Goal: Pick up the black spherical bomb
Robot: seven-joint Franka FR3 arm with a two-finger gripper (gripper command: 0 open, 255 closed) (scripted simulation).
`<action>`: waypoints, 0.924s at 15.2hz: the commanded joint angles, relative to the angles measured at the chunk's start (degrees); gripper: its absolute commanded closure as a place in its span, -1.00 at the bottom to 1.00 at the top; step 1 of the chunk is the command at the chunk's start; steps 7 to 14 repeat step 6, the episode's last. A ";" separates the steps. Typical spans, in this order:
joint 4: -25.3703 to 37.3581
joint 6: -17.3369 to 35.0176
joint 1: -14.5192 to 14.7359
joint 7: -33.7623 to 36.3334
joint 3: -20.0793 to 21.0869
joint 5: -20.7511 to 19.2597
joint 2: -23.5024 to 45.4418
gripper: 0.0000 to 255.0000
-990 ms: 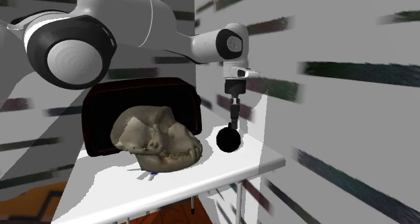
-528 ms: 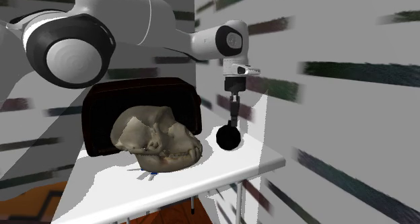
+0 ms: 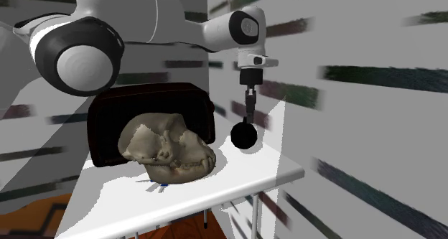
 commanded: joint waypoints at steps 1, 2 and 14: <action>3.40 -2.32 0.83 -0.41 -0.16 -0.26 0.95 1.00; 4.87 -3.36 1.19 -0.61 -0.24 -0.37 1.33 1.00; 8.41 -5.73 2.09 -1.07 -0.46 -0.68 2.34 1.00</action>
